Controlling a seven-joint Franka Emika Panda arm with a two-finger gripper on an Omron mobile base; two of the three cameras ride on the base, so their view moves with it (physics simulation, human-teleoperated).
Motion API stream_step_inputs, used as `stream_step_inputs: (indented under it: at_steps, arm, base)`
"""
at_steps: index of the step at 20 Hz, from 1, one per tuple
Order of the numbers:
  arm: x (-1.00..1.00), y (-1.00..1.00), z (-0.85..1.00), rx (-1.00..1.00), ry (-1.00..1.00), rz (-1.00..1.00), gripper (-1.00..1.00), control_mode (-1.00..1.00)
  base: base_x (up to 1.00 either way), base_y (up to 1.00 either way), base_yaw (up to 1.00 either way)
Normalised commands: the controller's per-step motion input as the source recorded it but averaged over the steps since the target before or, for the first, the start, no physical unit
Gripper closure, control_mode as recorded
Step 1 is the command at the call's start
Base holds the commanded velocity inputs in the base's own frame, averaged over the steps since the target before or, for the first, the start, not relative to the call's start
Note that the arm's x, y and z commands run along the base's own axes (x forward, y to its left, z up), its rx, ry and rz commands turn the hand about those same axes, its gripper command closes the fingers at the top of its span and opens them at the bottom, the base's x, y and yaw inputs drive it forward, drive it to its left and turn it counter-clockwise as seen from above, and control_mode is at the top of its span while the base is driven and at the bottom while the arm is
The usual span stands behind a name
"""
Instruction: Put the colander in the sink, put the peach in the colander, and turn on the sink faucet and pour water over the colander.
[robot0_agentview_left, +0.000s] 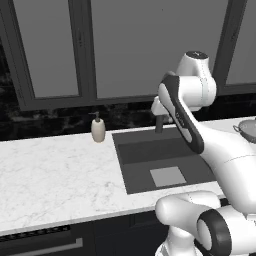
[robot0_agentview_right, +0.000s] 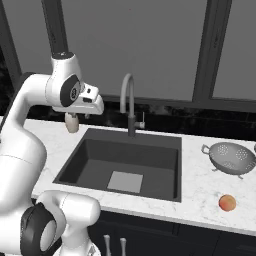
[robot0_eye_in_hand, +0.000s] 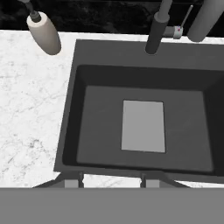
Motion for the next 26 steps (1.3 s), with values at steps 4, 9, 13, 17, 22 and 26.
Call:
stream_step_inputs:
  at_steps: [4, 9, 13, 17, 22, 26]
  arm:
    - [-0.04, -0.16, 0.00, 0.00, 0.00, -0.04, -1.00, -1.00]
    - [-0.16, -0.67, -0.01, 0.07, 0.00, -0.20, -1.00, -1.00]
    - [-0.29, -0.92, -0.06, 0.12, 0.00, -0.22, -1.00, -1.00]
    - [-0.42, -1.00, -0.16, 0.17, 0.00, -0.22, -1.00, -1.00]
    - [-0.51, -1.00, -0.22, 0.17, 0.00, -0.22, -1.00, -1.00]
    - [-0.28, -0.99, -0.14, 0.19, 0.09, -0.32, -1.00, -1.00]
  base:
    - [0.00, 0.00, 0.00]
    - [0.00, 0.00, 0.00]
    - [0.00, 0.00, 0.00]
    - [0.00, 0.00, 0.00]
    - [0.00, 0.00, 0.00]
    - [0.00, 0.00, 0.00]
